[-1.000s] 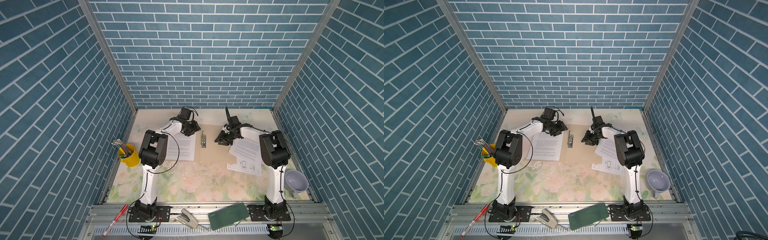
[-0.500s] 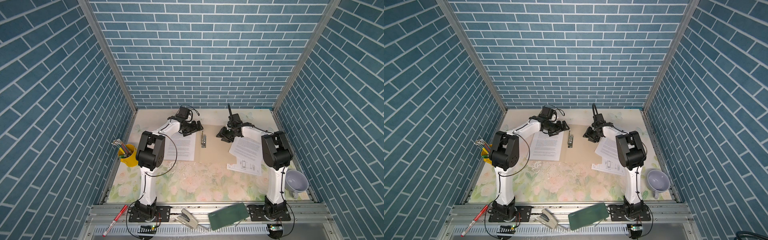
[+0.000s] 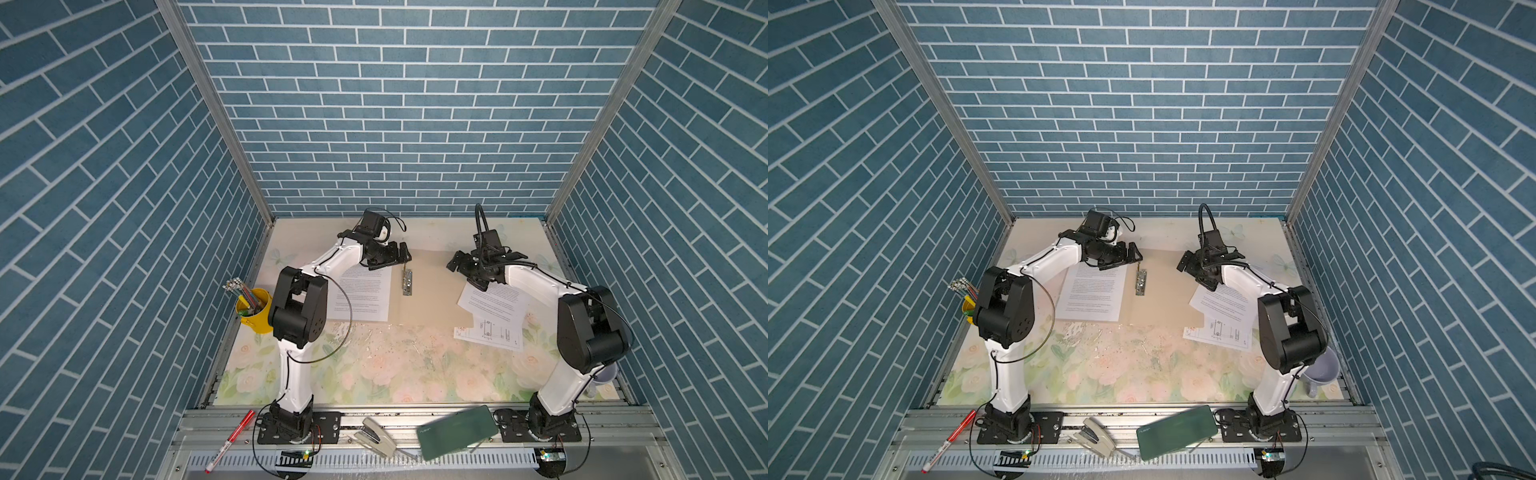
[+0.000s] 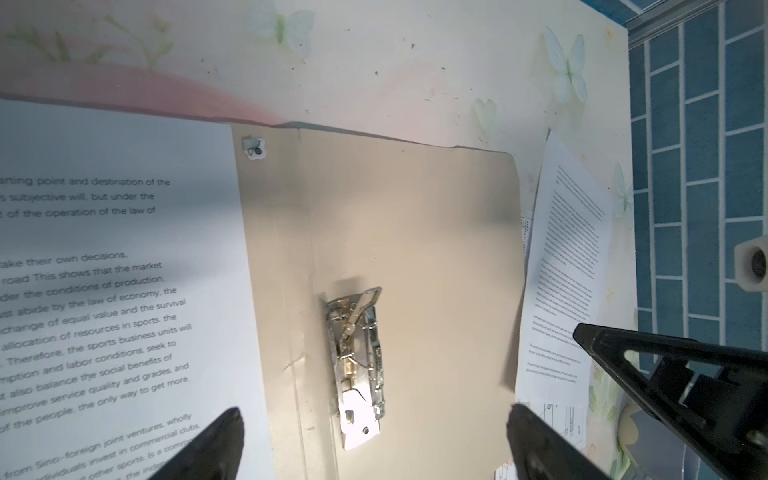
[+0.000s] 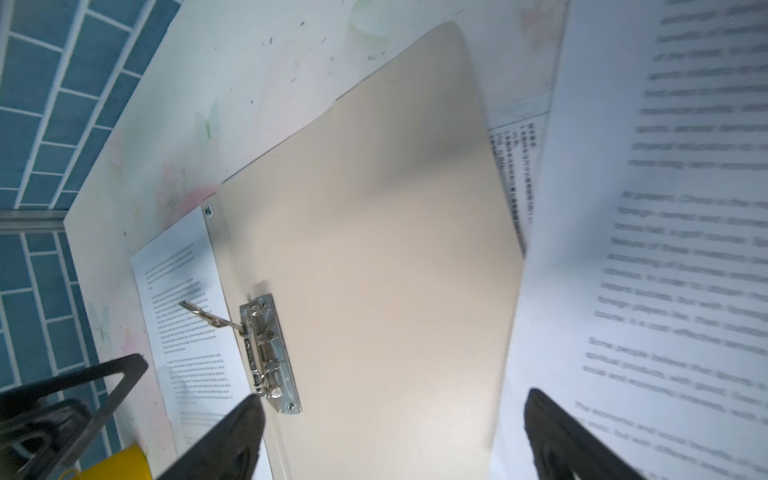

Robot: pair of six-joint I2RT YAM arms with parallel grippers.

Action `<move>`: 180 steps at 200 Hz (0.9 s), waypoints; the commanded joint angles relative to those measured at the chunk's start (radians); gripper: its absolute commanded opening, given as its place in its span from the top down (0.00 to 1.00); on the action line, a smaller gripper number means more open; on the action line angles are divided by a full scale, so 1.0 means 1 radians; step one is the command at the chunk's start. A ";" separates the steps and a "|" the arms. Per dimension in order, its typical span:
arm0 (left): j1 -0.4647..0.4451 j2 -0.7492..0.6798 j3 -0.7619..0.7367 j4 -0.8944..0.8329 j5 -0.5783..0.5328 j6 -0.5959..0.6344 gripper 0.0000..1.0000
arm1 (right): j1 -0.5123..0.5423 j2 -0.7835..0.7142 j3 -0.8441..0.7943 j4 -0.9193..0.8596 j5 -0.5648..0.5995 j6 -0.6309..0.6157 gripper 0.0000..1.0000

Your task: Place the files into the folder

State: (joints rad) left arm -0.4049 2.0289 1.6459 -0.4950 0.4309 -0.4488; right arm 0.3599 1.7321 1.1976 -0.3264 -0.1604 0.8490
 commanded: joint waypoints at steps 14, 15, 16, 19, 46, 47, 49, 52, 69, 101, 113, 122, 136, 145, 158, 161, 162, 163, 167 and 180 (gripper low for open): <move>-0.083 -0.046 0.023 -0.011 -0.068 0.002 0.00 | -0.056 -0.129 -0.103 -0.017 0.067 -0.038 0.02; -0.086 -0.046 0.026 -0.011 -0.068 0.002 0.00 | -0.059 -0.132 -0.105 -0.018 0.067 -0.039 0.02; -0.088 -0.046 0.027 -0.010 -0.070 0.001 0.00 | -0.060 -0.136 -0.108 -0.018 0.067 -0.040 0.02; -0.095 -0.044 0.030 -0.008 -0.072 -0.001 0.00 | -0.064 -0.149 -0.119 -0.018 0.067 -0.043 0.02; -0.162 -0.015 0.065 0.007 -0.086 -0.025 0.00 | -0.121 -0.252 -0.212 -0.012 0.067 -0.073 0.02; -0.165 -0.013 0.067 0.008 -0.086 -0.026 0.00 | -0.126 -0.256 -0.215 -0.012 0.067 -0.074 0.01; -0.171 -0.010 0.072 0.007 -0.086 -0.026 0.00 | -0.131 -0.261 -0.221 -0.012 0.066 -0.074 0.01; -0.177 -0.002 0.079 0.006 -0.087 -0.030 0.00 | -0.141 -0.272 -0.231 -0.011 0.061 -0.076 0.01; -0.223 0.032 0.120 0.006 -0.094 -0.043 0.00 | -0.196 -0.318 -0.295 -0.007 0.025 -0.088 0.02; -0.294 0.110 0.193 0.012 -0.109 -0.084 0.00 | -0.300 -0.391 -0.394 0.002 -0.048 -0.122 0.02; -0.314 0.139 0.212 0.025 -0.107 -0.102 0.01 | -0.328 -0.413 -0.421 0.001 -0.061 -0.139 0.03; -0.327 0.160 0.225 0.035 -0.100 -0.115 0.01 | -0.351 -0.427 -0.441 -0.001 -0.068 -0.152 0.03; -0.343 0.192 0.239 0.055 -0.082 -0.140 0.03 | -0.382 -0.441 -0.473 0.001 -0.089 -0.160 0.03; -0.353 0.209 0.245 0.074 -0.073 -0.154 0.04 | -0.406 -0.448 -0.496 0.010 -0.110 -0.165 0.03; -0.369 0.232 0.253 0.100 -0.062 -0.176 0.04 | -0.436 -0.452 -0.521 0.016 -0.133 -0.172 0.04; -0.372 0.239 0.256 0.105 -0.056 -0.180 0.04 | -0.445 -0.452 -0.529 0.020 -0.142 -0.176 0.04; -0.373 0.242 0.257 0.107 -0.055 -0.181 0.04 | -0.448 -0.452 -0.531 0.022 -0.144 -0.176 0.04; -0.374 0.244 0.258 0.108 -0.054 -0.183 0.04 | -0.450 -0.451 -0.533 0.023 -0.148 -0.178 0.04; -0.377 0.253 0.265 0.116 -0.046 -0.189 0.05 | -0.458 -0.450 -0.540 0.030 -0.158 -0.182 0.05; -0.387 0.285 0.284 0.129 -0.029 -0.208 0.06 | -0.477 -0.441 -0.559 0.042 -0.183 -0.192 0.06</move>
State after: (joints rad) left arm -0.7731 2.2688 1.8816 -0.4194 0.3645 -0.6037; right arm -0.0841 1.2961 0.6807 -0.3115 -0.2707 0.7074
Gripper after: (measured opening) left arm 0.948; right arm 0.951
